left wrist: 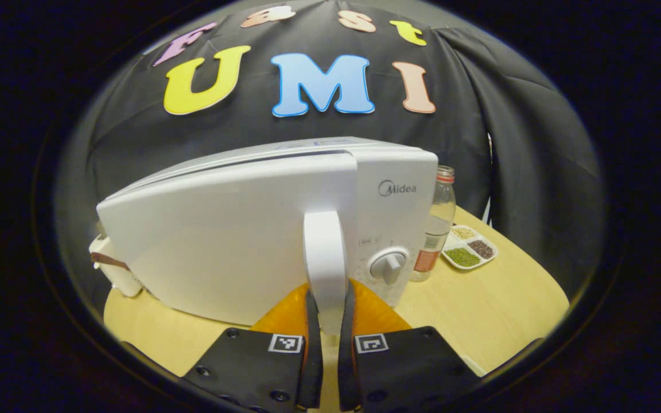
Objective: Open the microwave oven with the left hand, put the food in, and close the microwave oven.
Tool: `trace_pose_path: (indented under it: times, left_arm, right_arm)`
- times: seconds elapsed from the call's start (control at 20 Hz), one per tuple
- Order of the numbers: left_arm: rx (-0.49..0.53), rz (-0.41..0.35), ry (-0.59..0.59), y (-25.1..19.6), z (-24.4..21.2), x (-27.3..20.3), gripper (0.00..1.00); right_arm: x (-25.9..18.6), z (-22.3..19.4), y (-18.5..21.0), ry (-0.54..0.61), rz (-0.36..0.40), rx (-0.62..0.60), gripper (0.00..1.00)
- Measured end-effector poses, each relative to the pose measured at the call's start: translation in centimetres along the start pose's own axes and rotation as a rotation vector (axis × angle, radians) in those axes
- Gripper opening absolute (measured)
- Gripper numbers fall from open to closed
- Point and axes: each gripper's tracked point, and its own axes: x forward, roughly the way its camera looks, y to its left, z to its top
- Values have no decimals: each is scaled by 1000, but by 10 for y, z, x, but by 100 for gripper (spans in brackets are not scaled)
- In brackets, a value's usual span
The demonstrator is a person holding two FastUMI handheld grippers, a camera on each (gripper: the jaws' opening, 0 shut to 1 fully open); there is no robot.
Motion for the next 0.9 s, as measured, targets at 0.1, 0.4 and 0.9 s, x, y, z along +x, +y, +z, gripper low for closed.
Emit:
trace_pose_path:
  times: [0.1, 0.4, 0.9]
  left_arm:
    - [26, -14, -19, 5, -12, -29, 19]
    - [-7, 13, 8, 30, -45, -94, 19]
    - [-28, 187, 114, 123, -102, -202, 20]
  right_arm:
    - [0, -5, 2, 1, 13, -16, 95]
    - [-17, -26, 16, 38, 127, -10, 95]
    - [-43, -119, 64, 211, 317, -32, 96]
